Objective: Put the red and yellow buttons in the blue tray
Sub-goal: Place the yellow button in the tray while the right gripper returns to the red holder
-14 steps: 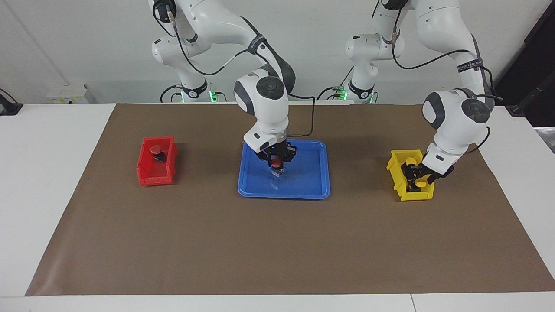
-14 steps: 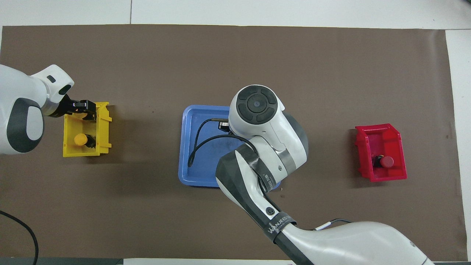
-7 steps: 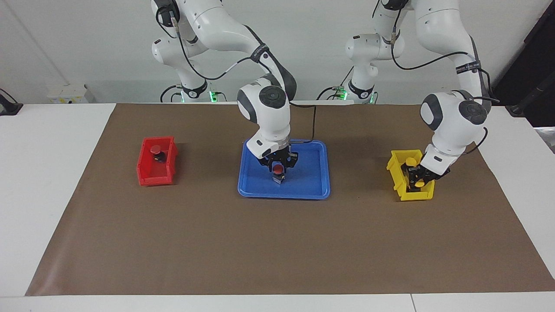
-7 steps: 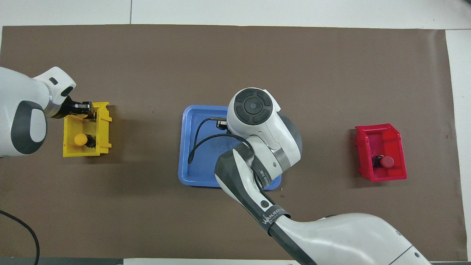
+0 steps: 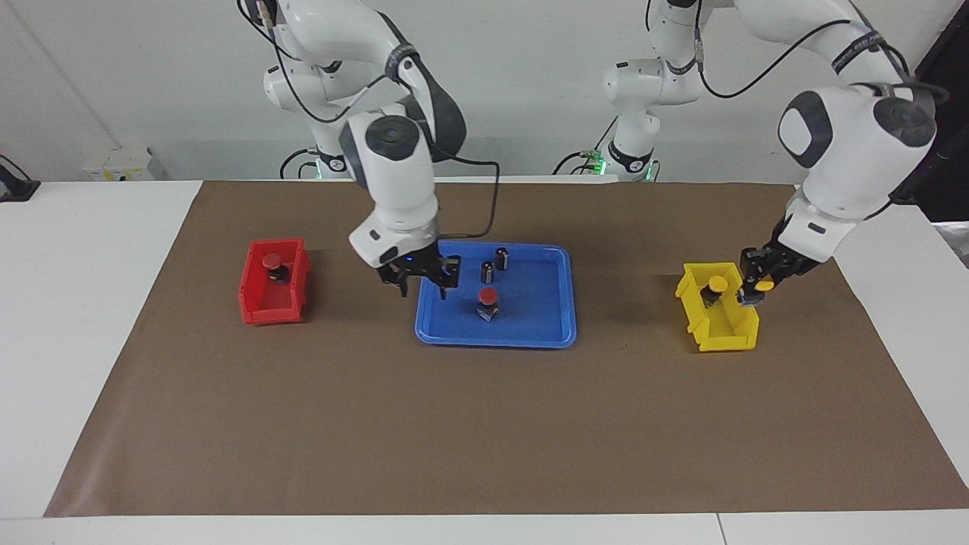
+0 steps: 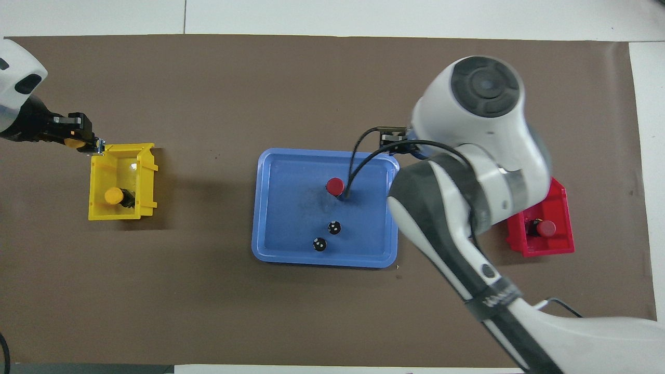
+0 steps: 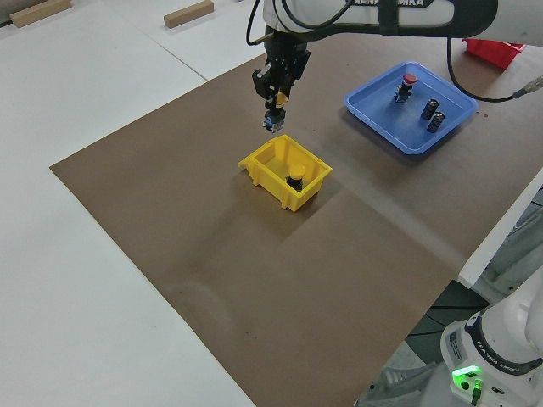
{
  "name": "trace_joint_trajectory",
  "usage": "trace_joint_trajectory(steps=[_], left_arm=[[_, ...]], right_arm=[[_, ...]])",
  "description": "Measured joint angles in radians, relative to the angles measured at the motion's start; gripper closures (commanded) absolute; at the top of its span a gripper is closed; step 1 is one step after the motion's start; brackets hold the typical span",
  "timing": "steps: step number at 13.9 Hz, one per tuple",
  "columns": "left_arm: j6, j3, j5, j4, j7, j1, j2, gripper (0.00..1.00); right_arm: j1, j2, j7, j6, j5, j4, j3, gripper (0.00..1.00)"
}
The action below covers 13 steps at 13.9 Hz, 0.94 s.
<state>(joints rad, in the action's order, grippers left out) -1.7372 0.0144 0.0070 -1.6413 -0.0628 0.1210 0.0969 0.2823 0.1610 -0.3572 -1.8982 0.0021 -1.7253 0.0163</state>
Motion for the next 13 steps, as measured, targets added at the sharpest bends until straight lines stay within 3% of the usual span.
trace_joint_trajectory(steps=[4,6,10,13], left_arm=[[-0.012,-0.029,-0.034,0.005,-0.269,0.274,0.006,0.99],[-0.092,-0.032,-0.081,-0.042,-0.308,0.351,0.026,0.99],[-0.346,-0.031,-0.136,-0.189,-0.365,0.411,0.088,0.99],[-0.426,-0.031,-0.141,-0.219,-0.453,0.476,0.144,0.99]], right_arm=[[-0.288,-0.264,0.444,0.011,0.047,-0.307,-0.002,0.27],[-0.403,-0.337,0.618,-0.055,0.075,-0.441,-0.004,0.28],[-0.440,-0.361,0.689,-0.206,0.079,-0.597,0.003,0.28],[-0.441,-0.360,0.722,-0.277,0.079,-0.657,0.007,0.28]])
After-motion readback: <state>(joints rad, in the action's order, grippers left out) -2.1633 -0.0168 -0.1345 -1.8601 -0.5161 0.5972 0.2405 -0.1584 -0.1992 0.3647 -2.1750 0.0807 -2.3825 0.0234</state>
